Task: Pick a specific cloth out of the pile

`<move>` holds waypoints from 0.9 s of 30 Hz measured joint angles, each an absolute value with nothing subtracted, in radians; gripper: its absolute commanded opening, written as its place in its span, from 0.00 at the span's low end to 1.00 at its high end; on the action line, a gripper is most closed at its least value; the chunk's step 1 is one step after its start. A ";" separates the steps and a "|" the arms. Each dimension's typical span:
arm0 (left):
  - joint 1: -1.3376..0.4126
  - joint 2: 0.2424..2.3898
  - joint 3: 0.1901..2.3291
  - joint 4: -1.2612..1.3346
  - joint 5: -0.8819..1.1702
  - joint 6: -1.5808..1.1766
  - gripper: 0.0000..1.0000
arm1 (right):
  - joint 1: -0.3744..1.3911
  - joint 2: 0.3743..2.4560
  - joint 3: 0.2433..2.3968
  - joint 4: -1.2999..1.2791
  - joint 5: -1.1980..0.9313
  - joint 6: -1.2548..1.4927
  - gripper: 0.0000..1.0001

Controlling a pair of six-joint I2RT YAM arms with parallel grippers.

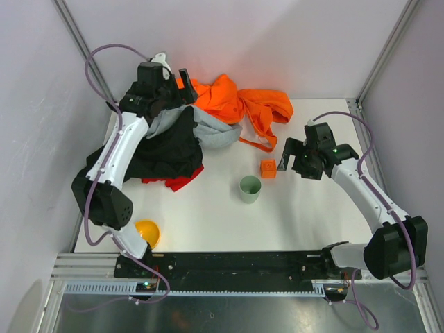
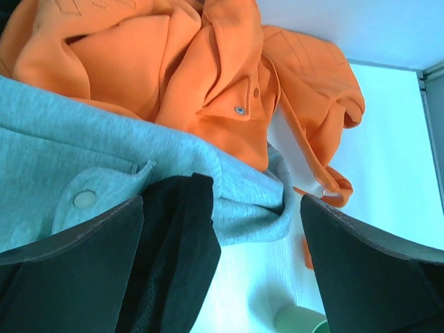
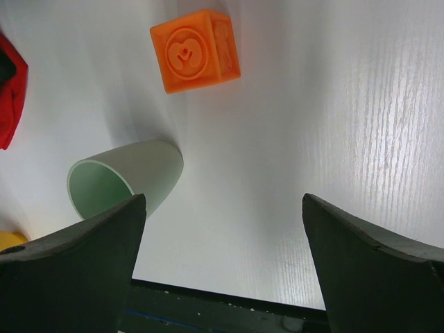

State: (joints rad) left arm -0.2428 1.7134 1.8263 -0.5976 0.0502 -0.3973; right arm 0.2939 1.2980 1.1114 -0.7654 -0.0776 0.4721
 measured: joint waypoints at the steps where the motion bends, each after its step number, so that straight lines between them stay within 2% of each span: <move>1: -0.243 1.706 1.816 -0.597 0.059 -0.399 1.00 | 0.294 1.298 1.111 -0.765 -0.078 0.471 0.99; 15: -0.321 1.481 1.458 -0.613 0.096 -0.330 1.00 | 0.299 1.313 1.111 -0.765 -0.088 0.470 0.99; 21: -0.441 1.346 1.347 -0.658 -0.016 -0.255 1.00 | 0.326 1.338 1.111 -0.765 -0.088 0.470 0.99; 27: -0.567 1.312 1.285 -0.713 -0.198 -0.197 1.00 | 0.377 1.356 1.111 -0.765 -0.083 0.477 0.99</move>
